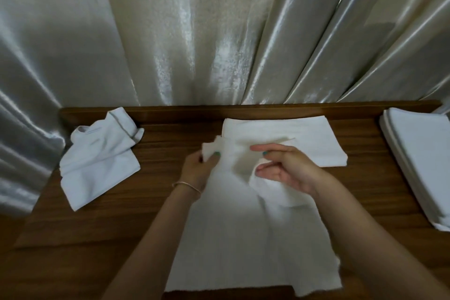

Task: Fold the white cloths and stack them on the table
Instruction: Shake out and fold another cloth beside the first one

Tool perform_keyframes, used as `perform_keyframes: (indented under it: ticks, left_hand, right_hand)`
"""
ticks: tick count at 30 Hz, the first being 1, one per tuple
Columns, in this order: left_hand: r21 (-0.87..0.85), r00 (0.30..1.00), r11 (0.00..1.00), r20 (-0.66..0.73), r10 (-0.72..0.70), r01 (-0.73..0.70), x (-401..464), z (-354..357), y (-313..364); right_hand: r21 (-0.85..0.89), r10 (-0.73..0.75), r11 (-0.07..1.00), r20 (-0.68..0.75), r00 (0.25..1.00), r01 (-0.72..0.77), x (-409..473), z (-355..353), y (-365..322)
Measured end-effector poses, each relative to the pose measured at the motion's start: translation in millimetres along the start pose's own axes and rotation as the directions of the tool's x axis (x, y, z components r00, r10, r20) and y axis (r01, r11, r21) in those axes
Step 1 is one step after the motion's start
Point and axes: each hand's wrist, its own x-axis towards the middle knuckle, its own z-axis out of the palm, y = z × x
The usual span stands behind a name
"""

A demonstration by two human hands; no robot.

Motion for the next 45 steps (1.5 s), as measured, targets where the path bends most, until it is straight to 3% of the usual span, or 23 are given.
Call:
perform_keyframes:
  ticks: [3, 5, 7, 9, 11, 14, 16, 19, 22, 23, 25, 27, 30, 32, 37, 41, 45]
  left_hand:
    - [-0.043, 0.999, 0.999, 0.048, -0.017, 0.019, -9, 17, -14]
    - [-0.189, 0.991, 0.974, 0.067, -0.116, 0.127, -10, 22, -22]
    - [-0.43, 0.967, 0.866, 0.135, -0.217, 0.254, -9, 23, -30]
    - [-0.57, 0.943, 0.752, 0.203, -0.263, 0.332, -10, 21, -36]
    - [-0.608, 0.934, 0.71, 0.241, -0.262, 0.356, -10, 19, -43]
    - [-0.628, 0.941, 0.701, 0.248, -0.232, 0.338, -9, 19, -50]
    - [-0.63, 0.943, 0.703, 0.257, -0.211, 0.329, -7, 20, -52]
    - [-0.604, 0.928, 0.712, 0.315, -0.199, 0.358, -6, 21, -49]
    - [-0.61, 0.926, 0.714, 0.344, -0.153, 0.344, -2, 18, -46]
    - [-0.611, 0.935, 0.723, 0.323, -0.143, 0.322, -1, 17, -45]
    - [-0.618, 0.956, 0.742, 0.271, -0.11, 0.26, 0, 17, -46]
    - [-0.653, 0.971, 0.728, 0.229, -0.072, 0.208, -1, 17, -46]
    - [-0.67, 0.974, 0.718, 0.223, -0.047, 0.188, -7, 18, -44]
    - [-0.655, 0.973, 0.733, 0.23, -0.038, 0.183, -11, 22, -44]
    - [-0.659, 0.963, 0.738, 0.265, 0.052, 0.142, -17, 28, -44]
    - [-0.554, 0.967, 0.832, 0.185, 0.173, -0.043, -26, 31, -43]
    - [-0.455, 0.964, 0.873, 0.102, 0.247, -0.175, -34, 37, -42]
  right_hand:
    - [0.171, 0.026, 0.984, 0.1, 0.995, -0.043, 12, 29, 16]
    - [0.182, 0.011, 0.983, 0.085, 0.996, -0.027, 18, 42, 26]
    - [0.031, -0.035, 0.999, 0.039, 0.999, 0.033, 22, 48, 34]
    - [-0.298, -0.143, 0.944, 0.011, 0.99, 0.14, 24, 53, 43]
    - [-0.6, -0.265, 0.774, -0.014, 0.964, 0.204, 26, 57, 50]
    - [-0.941, -0.47, 0.327, -0.084, 0.879, 0.085, 20, 62, 47]
    - [-0.987, -0.586, 0.148, -0.042, 0.809, 0.056, 18, 63, 45]
    - [-0.991, -0.735, 0.005, 0.085, 0.672, 0.131, 20, 62, 45]
    - [-0.894, -0.667, -0.281, 0.443, 0.599, 0.349, 24, 54, 45]
    - [-0.86, -0.602, -0.288, 0.505, 0.619, 0.422, 22, 53, 42]
    - [-0.871, -0.516, -0.164, 0.475, 0.712, 0.463, 16, 54, 37]
    - [-0.894, -0.52, -0.01, 0.387, 0.761, 0.448, 14, 53, 36]
    - [-0.818, -0.465, 0.362, 0.257, 0.847, 0.447, 15, 54, 30]
    - [-0.748, -0.418, 0.507, 0.222, 0.881, 0.428, 15, 55, 28]
    - [-0.504, -0.49, 0.729, 0.09, 0.867, 0.464, 12, 62, 29]
    - [-0.353, -0.524, 0.791, 0.031, 0.851, 0.5, 8, 65, 25]
    - [-0.358, -0.505, 0.808, -0.014, 0.863, 0.468, 14, 70, 29]
